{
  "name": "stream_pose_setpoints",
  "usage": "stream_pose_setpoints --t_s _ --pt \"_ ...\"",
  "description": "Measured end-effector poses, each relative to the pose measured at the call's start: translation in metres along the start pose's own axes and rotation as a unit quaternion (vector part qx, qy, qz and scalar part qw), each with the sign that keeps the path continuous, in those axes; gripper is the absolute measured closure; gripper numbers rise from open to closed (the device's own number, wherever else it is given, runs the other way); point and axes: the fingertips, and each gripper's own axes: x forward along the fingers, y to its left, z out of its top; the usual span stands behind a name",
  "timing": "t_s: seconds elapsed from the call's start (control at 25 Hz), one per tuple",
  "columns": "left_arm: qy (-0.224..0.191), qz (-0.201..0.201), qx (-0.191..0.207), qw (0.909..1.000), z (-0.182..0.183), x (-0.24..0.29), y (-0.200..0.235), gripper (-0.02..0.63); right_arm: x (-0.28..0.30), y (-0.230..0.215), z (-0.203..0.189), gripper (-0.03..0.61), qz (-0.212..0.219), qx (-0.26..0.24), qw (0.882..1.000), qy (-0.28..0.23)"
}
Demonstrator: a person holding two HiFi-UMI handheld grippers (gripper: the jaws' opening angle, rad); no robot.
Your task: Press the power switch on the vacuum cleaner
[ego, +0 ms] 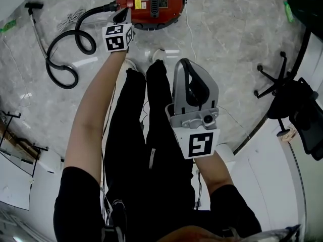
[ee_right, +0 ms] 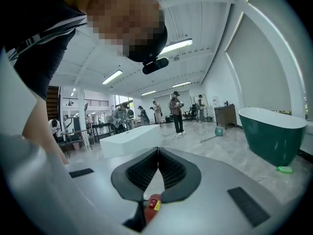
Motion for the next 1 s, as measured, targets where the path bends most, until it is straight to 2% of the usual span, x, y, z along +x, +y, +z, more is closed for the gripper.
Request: stream_pose_setpoints --t_s 0.2,0.36,0.52,0.8,0.88,1.0 --pt "0.012 -0.016 -0.019 0.9996 -0.005 0.015 -0.001 0.595 0.003 -0.001 -0.008 0.560 -0.007 0.002 1.000 0.010" --pt "0.016 -0.010 -0.033 0.9993 -0.007 0.017 0.007 0.595 0.001 0.000 -0.007 0.560 -0.006 0.015 1.000 0.005" --pt "-0.011 -0.017 -0.051 0.9985 -0.001 0.019 0.007 0.595 -0.002 0.000 -0.007 0.560 -0.009 0.015 1.000 0.004" --pt "0.024 -0.018 -0.012 0.9995 -0.013 0.025 0.004 0.595 -0.009 -0.006 -0.025 0.560 -0.021 0.017 0.999 0.019" --pt "0.031 -0.018 -0.015 0.9992 -0.015 0.024 0.011 0.594 -0.012 -0.011 -0.028 0.560 -0.024 0.013 0.999 0.023" --pt "0.031 -0.045 -0.032 0.9980 -0.015 0.026 0.009 0.595 -0.016 -0.018 -0.029 0.560 -0.027 0.001 0.999 0.026"
